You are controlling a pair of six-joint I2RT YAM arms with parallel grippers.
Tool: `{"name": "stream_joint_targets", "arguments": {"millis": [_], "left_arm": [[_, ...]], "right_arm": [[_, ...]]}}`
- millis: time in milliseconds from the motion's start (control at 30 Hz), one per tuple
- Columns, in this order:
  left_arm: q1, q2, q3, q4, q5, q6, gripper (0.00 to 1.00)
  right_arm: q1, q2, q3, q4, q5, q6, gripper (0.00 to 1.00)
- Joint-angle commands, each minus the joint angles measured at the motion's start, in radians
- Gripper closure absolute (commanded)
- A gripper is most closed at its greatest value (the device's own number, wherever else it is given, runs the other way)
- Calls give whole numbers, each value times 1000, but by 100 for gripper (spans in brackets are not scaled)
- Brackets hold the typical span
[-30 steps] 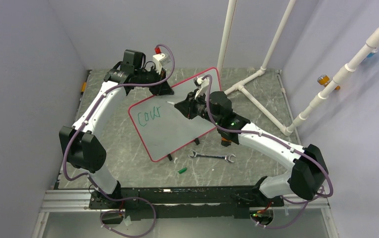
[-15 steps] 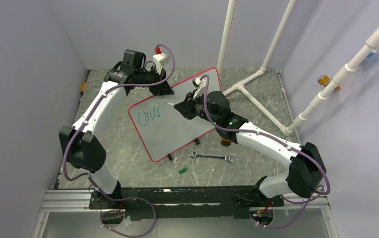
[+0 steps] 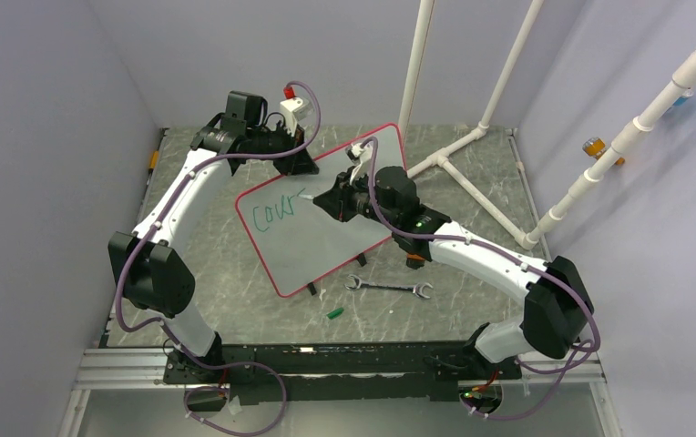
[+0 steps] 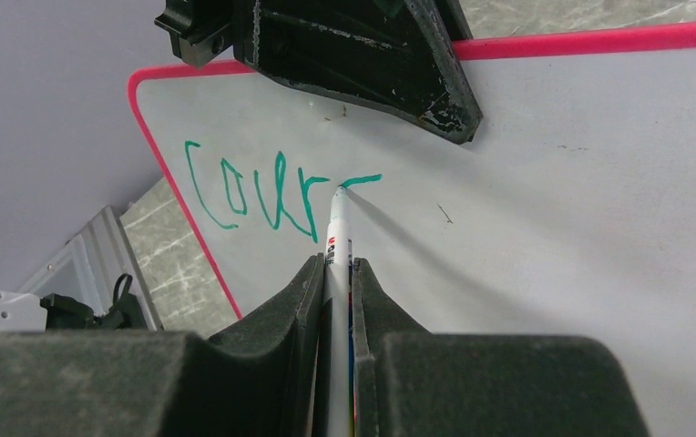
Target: Write a sentence on the whiteboard
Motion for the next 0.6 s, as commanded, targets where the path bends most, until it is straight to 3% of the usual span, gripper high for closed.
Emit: {"name": "stream_joint_targets", "arguments": {"millis": [0, 567], "left_arm": [[-10, -22, -10, 17, -78, 91, 100], [-11, -24, -11, 16, -78, 90, 100]], "right_arm": [[-5, 16, -10, 9, 16, 4, 100], [-11, -34, -22, -44, 134, -10, 100]]}}
